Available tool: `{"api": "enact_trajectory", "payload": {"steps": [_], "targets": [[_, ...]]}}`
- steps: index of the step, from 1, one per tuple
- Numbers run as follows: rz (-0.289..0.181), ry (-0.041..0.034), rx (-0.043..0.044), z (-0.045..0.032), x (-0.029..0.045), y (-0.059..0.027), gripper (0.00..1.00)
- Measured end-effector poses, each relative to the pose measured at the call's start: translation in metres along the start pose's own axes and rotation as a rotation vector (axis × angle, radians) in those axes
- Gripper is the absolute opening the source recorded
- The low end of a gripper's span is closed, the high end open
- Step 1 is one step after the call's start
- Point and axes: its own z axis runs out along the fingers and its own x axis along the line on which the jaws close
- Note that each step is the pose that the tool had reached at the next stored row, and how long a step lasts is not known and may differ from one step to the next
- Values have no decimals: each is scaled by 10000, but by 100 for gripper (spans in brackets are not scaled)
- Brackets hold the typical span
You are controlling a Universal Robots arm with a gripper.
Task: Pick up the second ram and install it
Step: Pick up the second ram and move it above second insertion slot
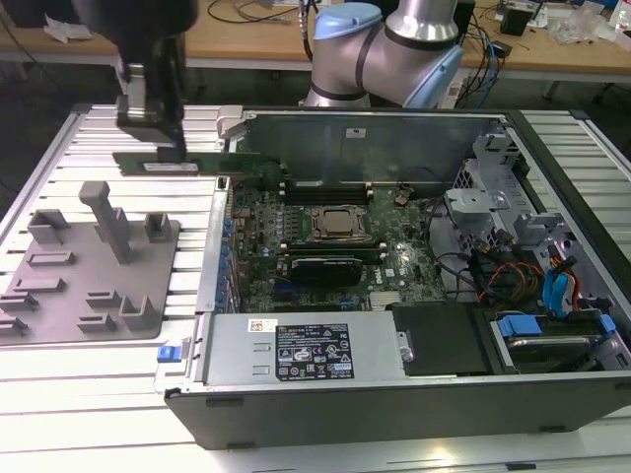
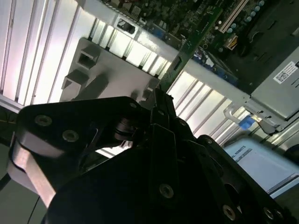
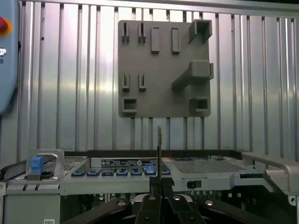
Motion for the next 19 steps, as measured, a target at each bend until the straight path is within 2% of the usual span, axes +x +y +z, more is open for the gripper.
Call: {"api": "enact_trajectory", "payload": {"steps": [1,4,6,10,11,13,15,16,18,19], "targets": [[-1,-1,-15,-5,1,-114,9],[2,0,-43,-15,2,-304,9],[4,-1,-69,-23,3,-498,9],[9,-1,-103,-32,5,-710,9],[11,-1,-130,-36,6,-848,9],[16,-4,-185,-34,8,-1030,9],[21,-3,-263,-19,10,-1138,9],[26,-3,-335,12,13,-1261,9],[28,-4,-366,36,-6,-1335,9],[-29,1,-371,66,-47,-1354,9]]}}
